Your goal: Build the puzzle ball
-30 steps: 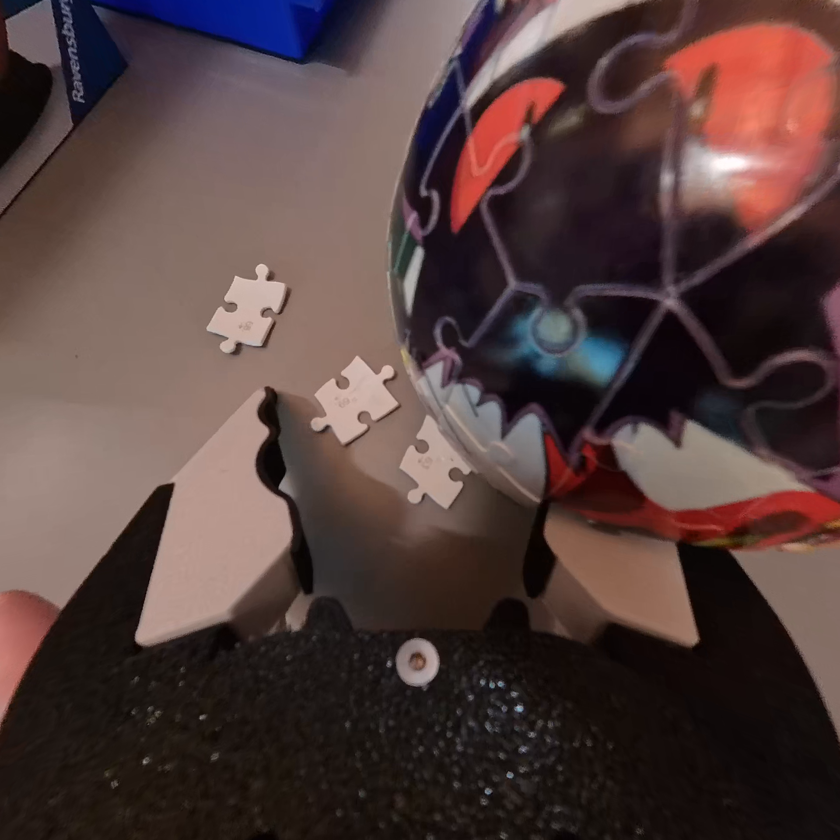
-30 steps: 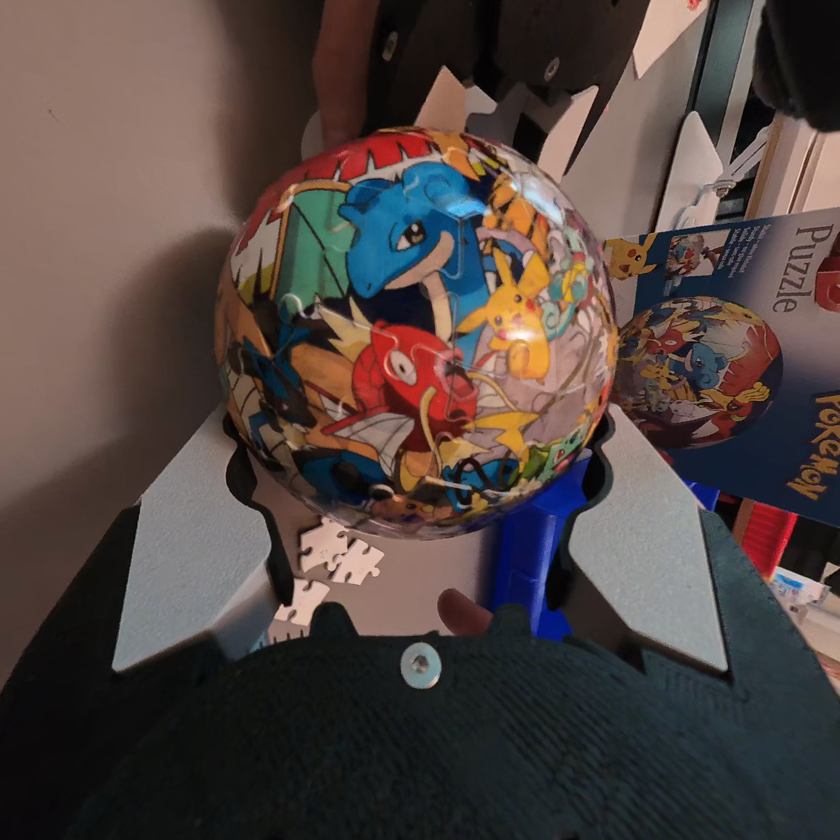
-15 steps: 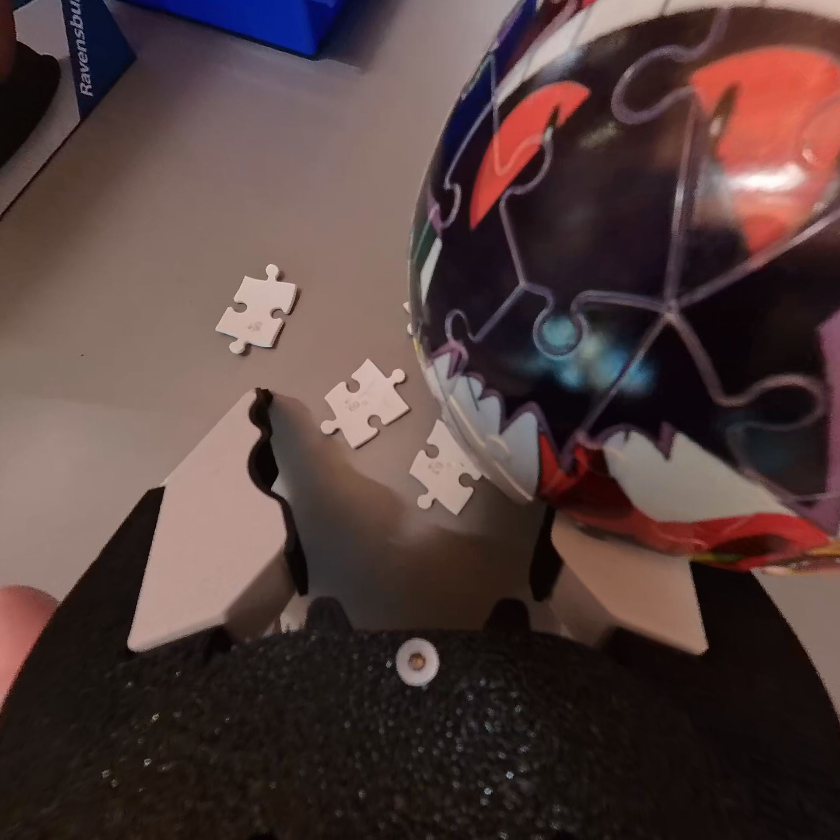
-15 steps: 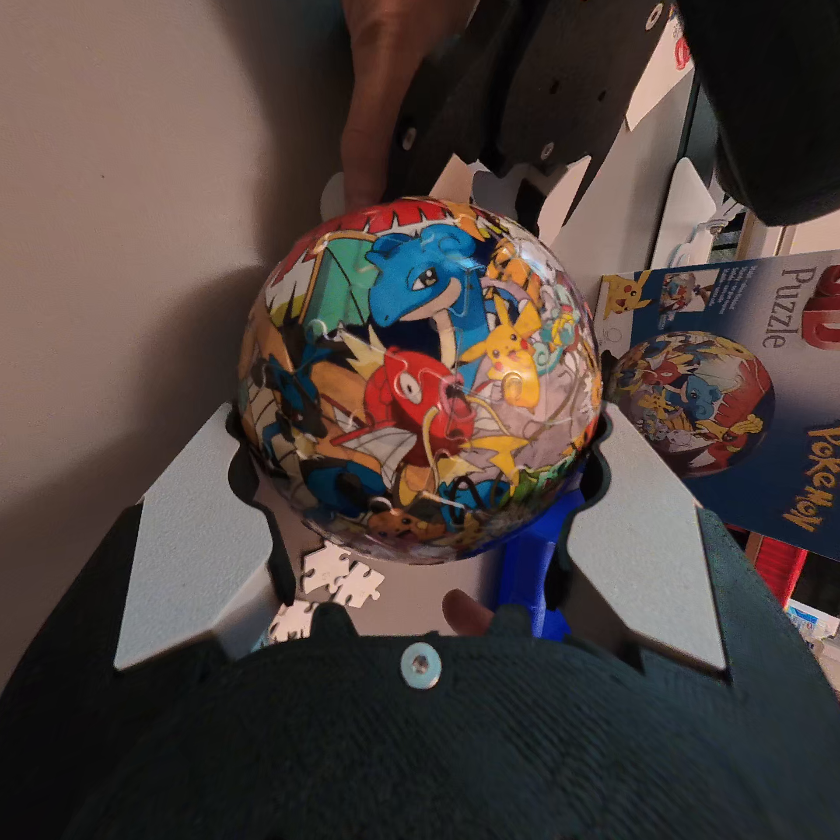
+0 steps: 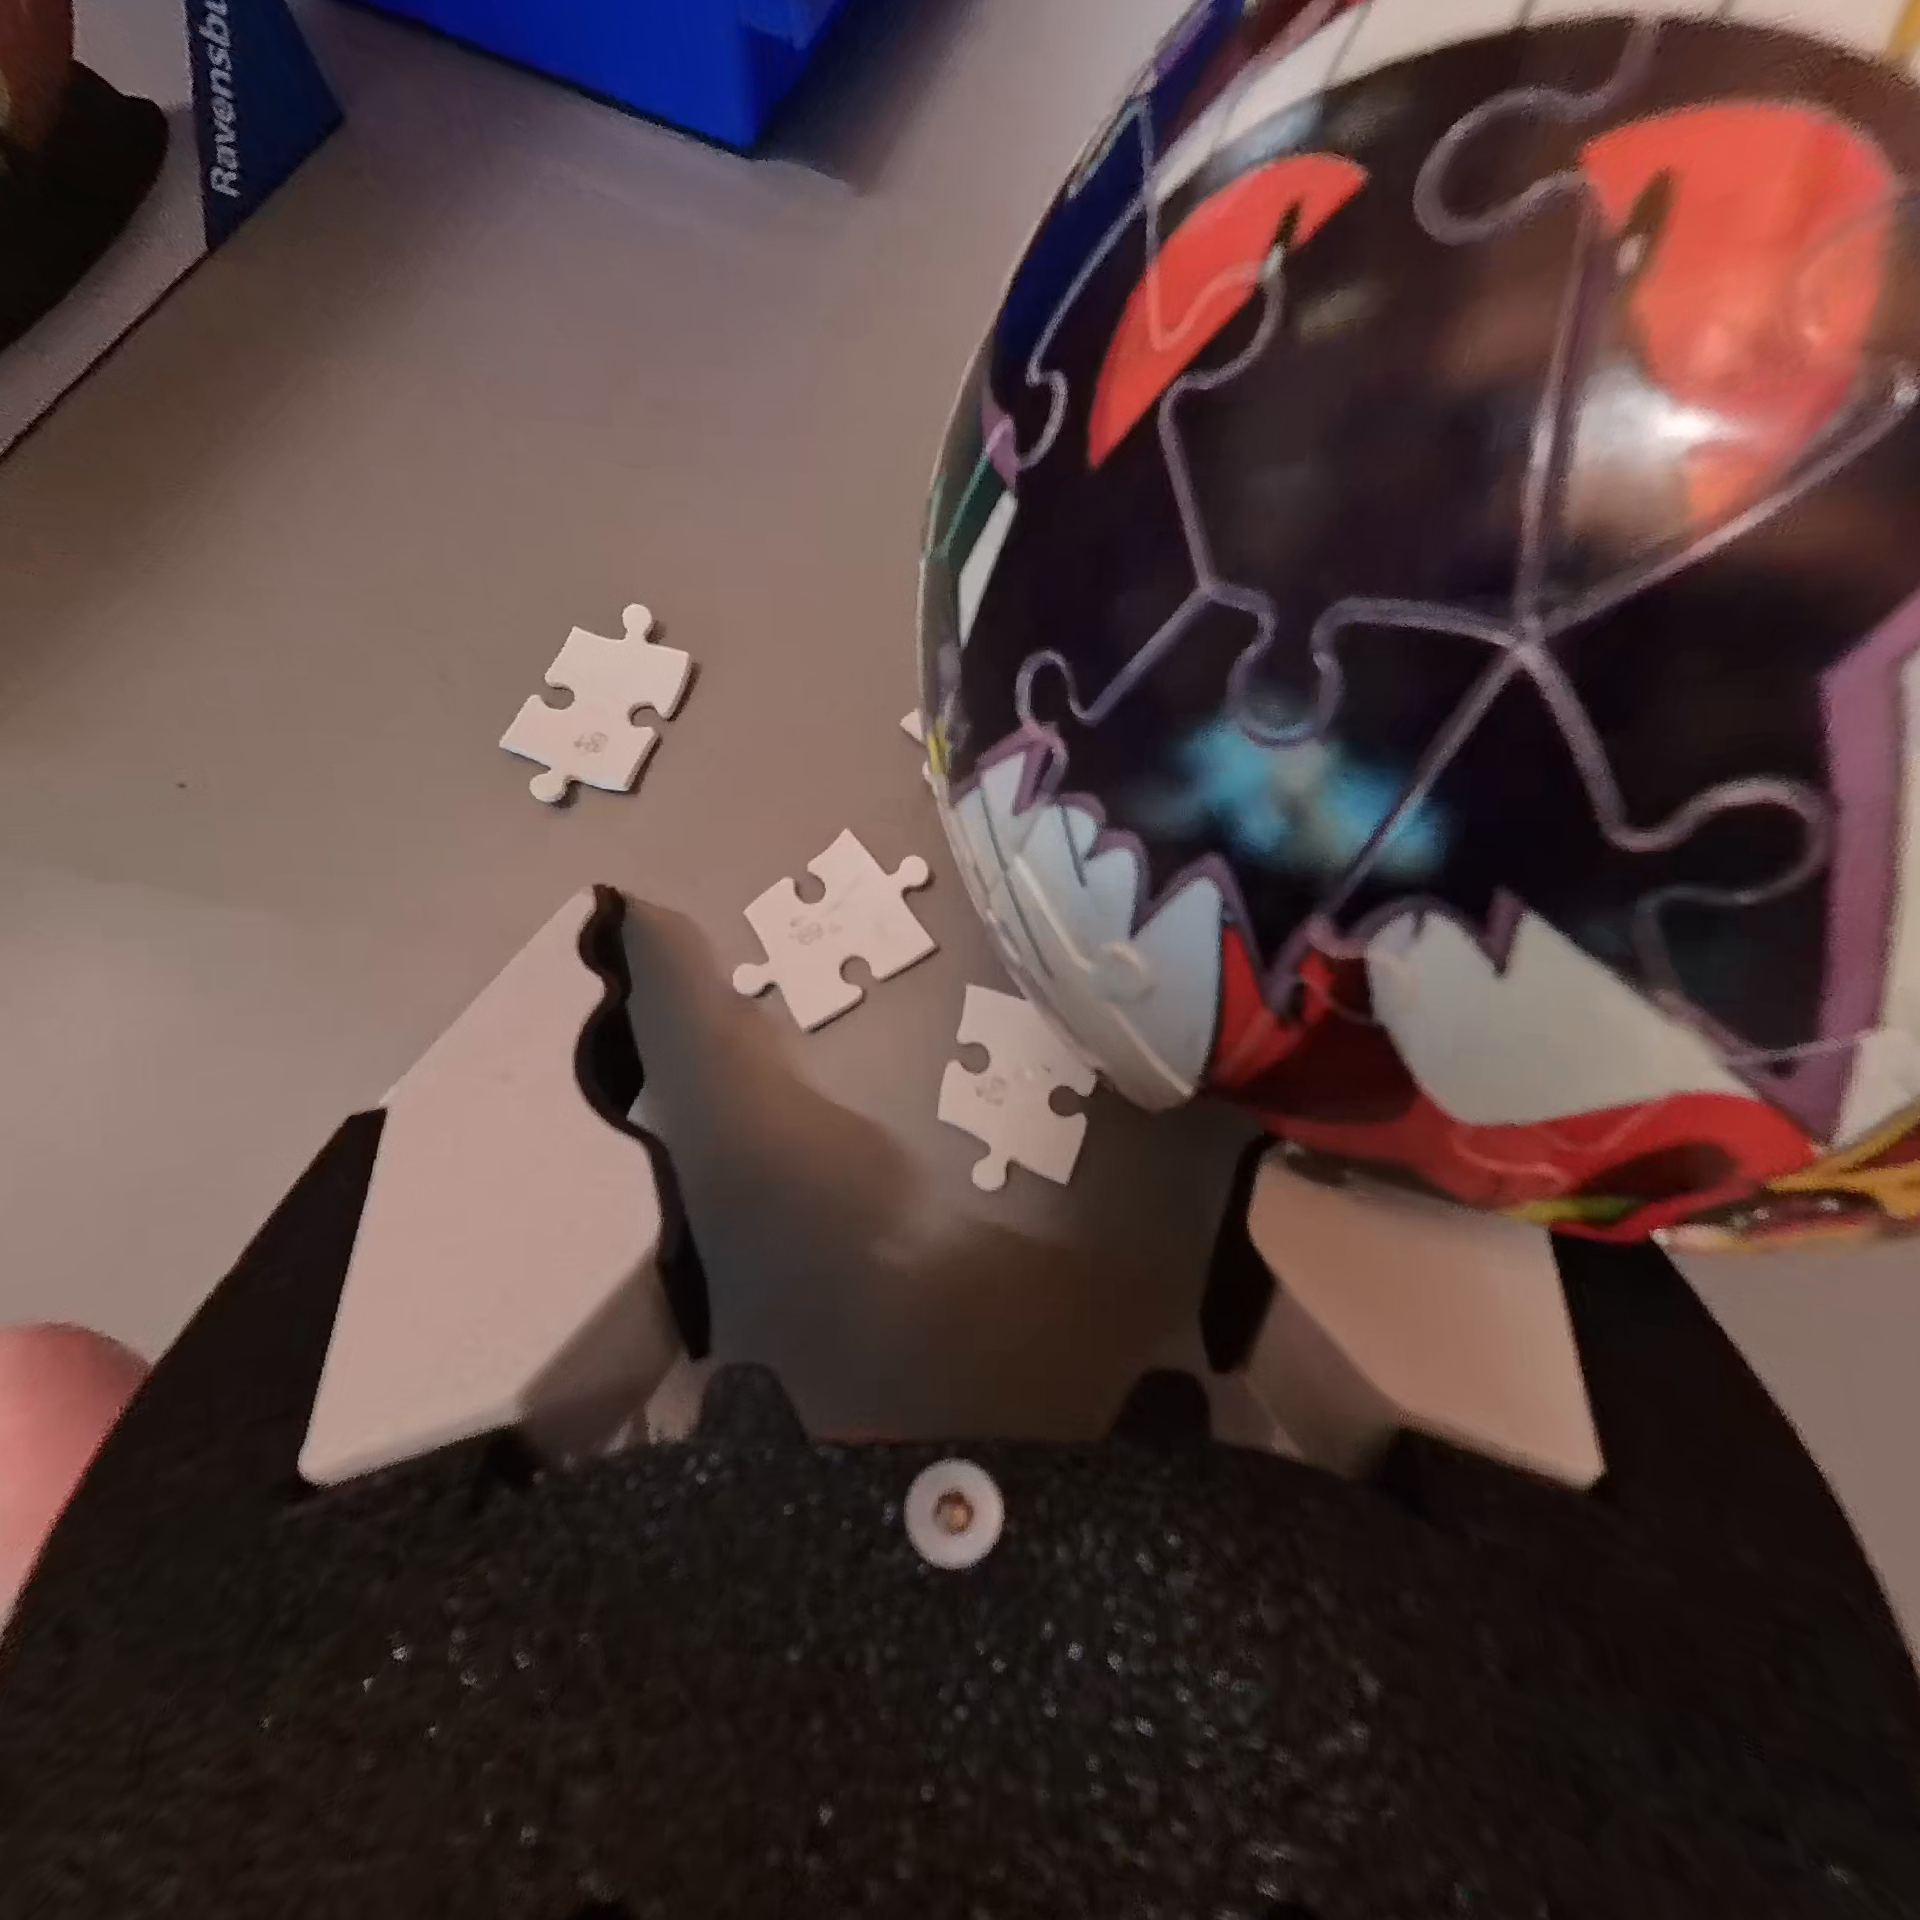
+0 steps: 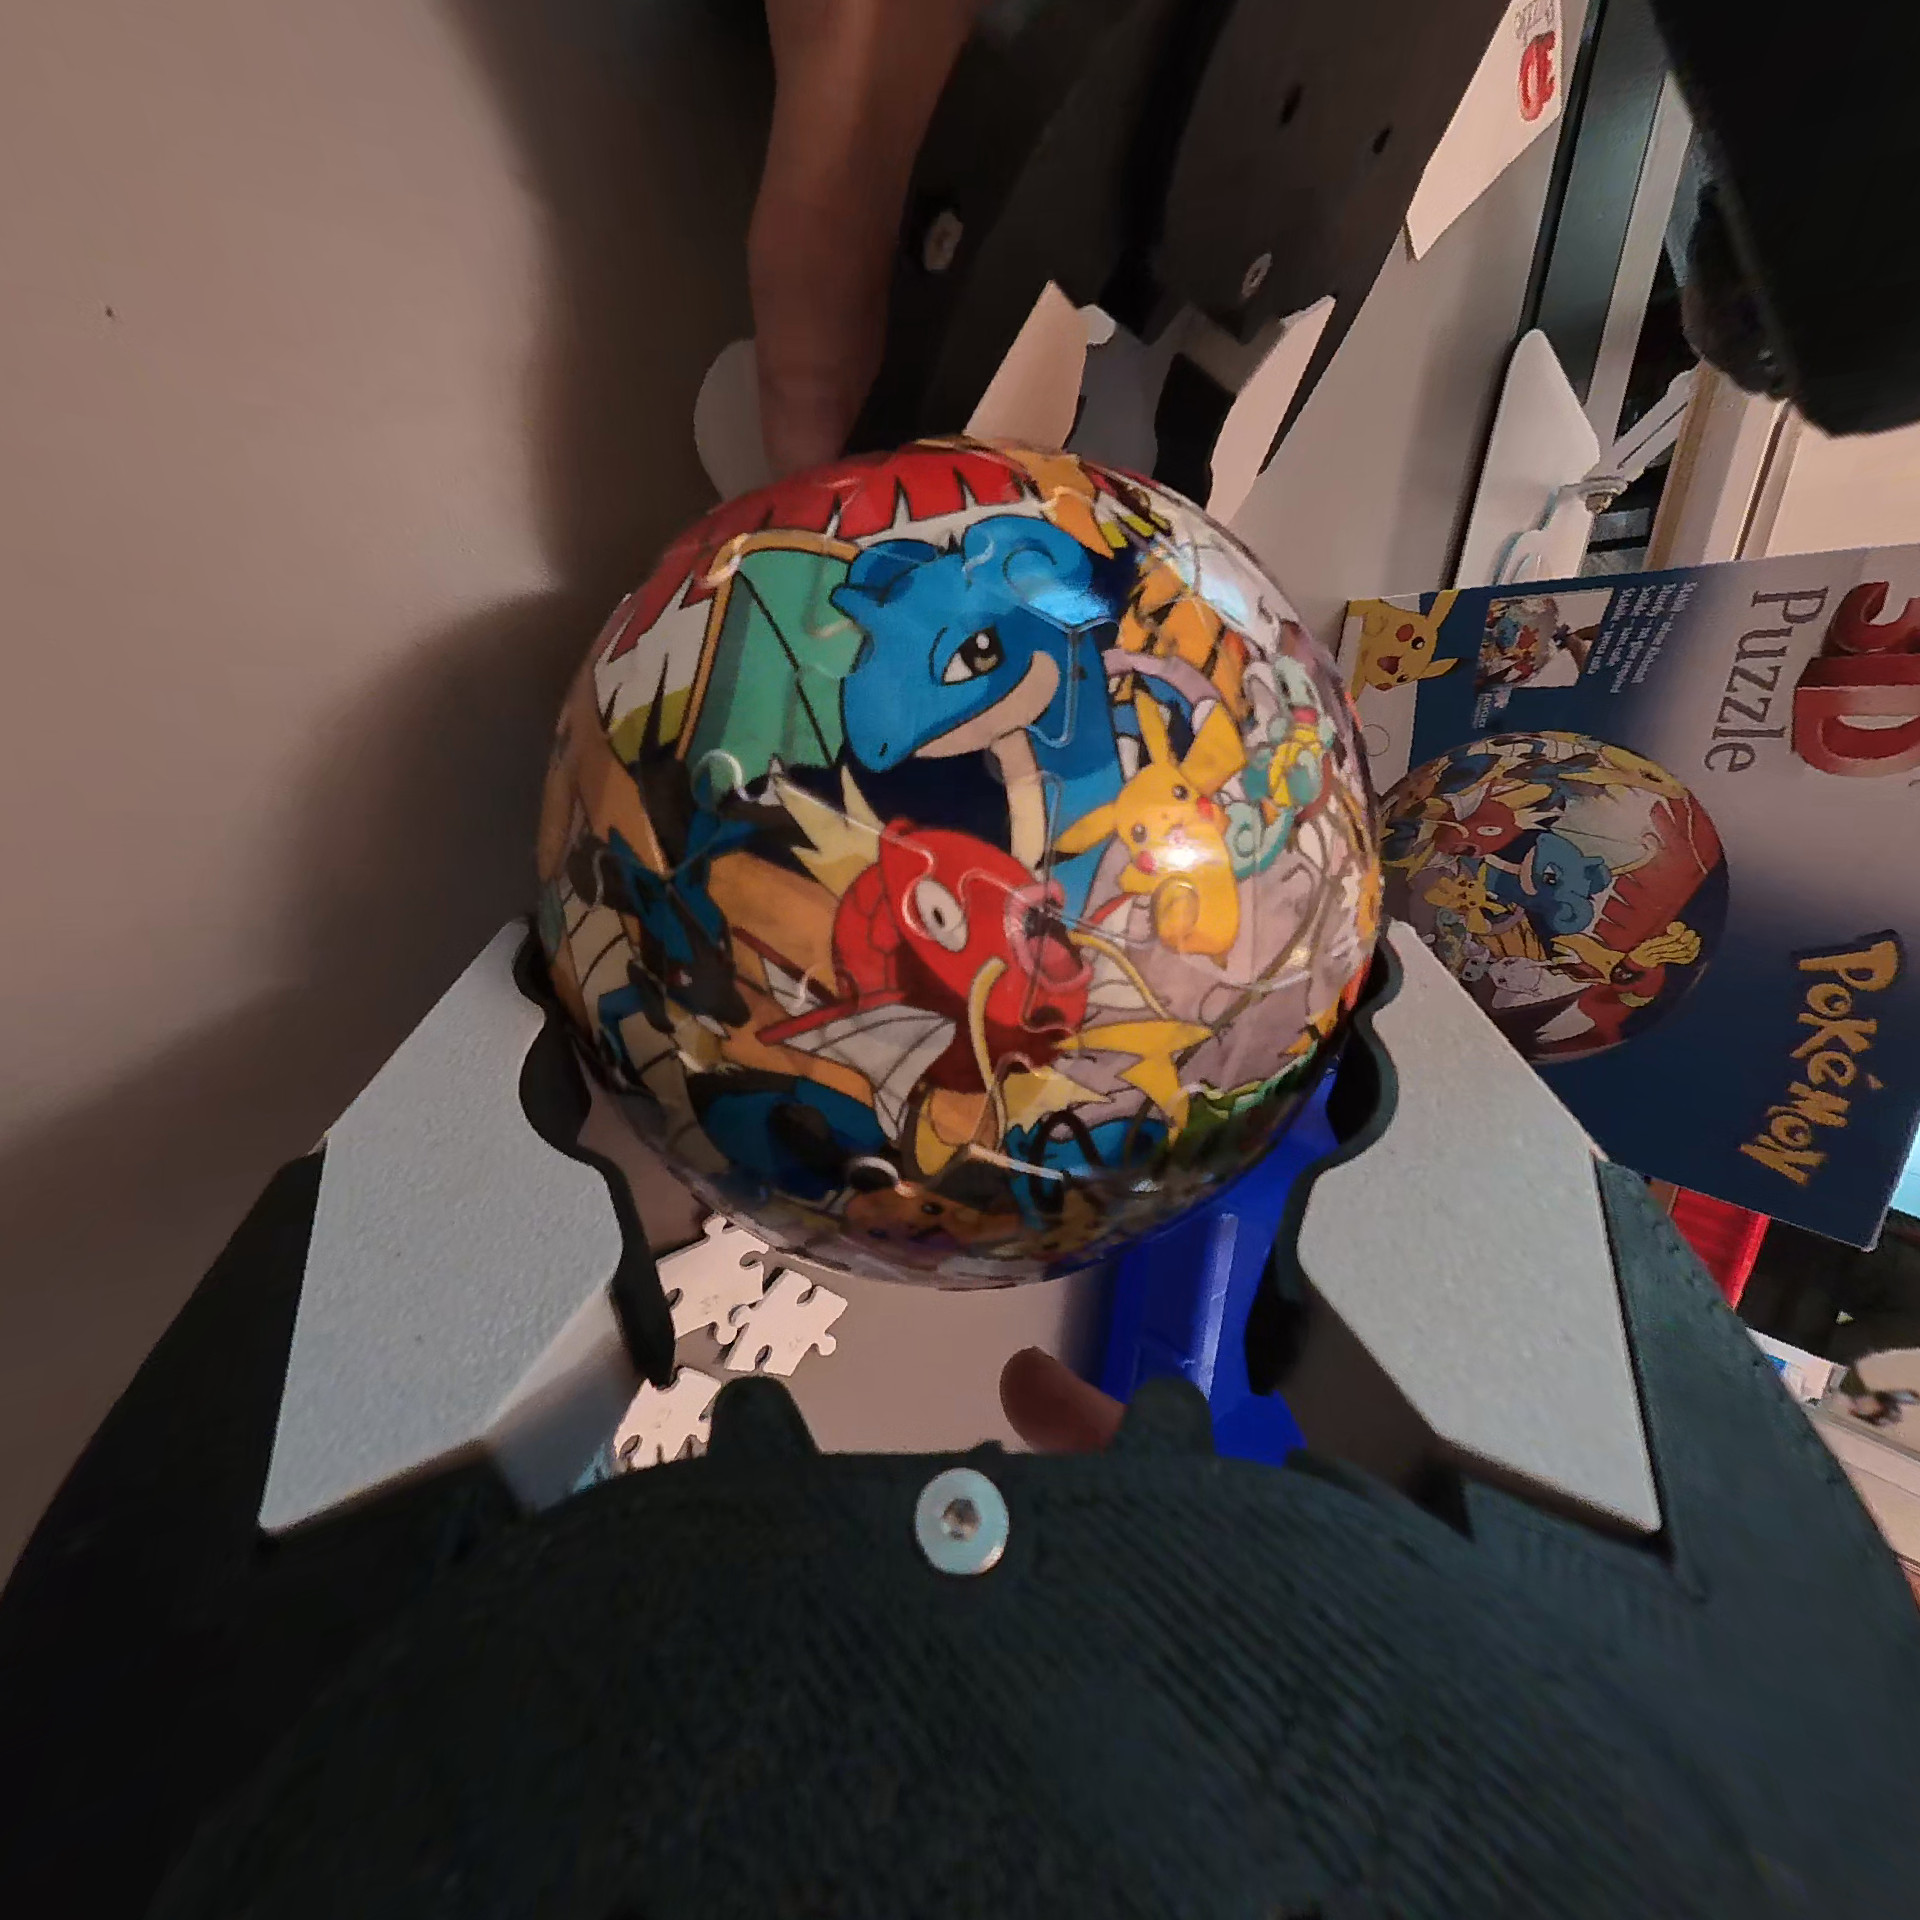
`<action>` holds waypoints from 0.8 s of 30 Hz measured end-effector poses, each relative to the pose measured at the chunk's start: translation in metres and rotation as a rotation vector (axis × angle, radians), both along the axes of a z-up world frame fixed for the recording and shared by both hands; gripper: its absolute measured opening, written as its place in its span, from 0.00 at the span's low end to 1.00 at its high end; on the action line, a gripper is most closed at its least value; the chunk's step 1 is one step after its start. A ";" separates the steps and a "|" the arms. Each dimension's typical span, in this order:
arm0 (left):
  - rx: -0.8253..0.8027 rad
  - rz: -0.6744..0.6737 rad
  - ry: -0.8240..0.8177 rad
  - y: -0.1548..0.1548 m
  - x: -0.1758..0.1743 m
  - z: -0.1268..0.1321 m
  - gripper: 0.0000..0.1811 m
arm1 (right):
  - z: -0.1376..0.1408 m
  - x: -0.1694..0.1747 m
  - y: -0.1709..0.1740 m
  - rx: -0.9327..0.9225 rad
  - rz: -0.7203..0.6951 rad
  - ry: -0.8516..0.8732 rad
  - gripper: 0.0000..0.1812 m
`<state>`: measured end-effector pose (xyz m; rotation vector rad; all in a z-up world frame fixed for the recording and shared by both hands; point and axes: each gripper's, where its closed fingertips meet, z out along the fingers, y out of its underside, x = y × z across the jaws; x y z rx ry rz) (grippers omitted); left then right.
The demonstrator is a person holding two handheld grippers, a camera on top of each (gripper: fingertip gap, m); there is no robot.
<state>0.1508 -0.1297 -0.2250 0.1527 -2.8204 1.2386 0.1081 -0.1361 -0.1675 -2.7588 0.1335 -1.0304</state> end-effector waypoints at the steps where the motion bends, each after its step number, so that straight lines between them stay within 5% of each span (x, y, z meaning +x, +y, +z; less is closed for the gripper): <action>1: 0.008 0.008 -0.014 0.000 0.001 -0.001 0.67 | 0.000 0.000 0.000 0.006 0.001 -0.001 0.81; 24: -0.014 -0.084 -0.103 -0.007 0.002 0.001 0.64 | 0.021 -0.004 0.021 0.210 0.007 -0.013 0.77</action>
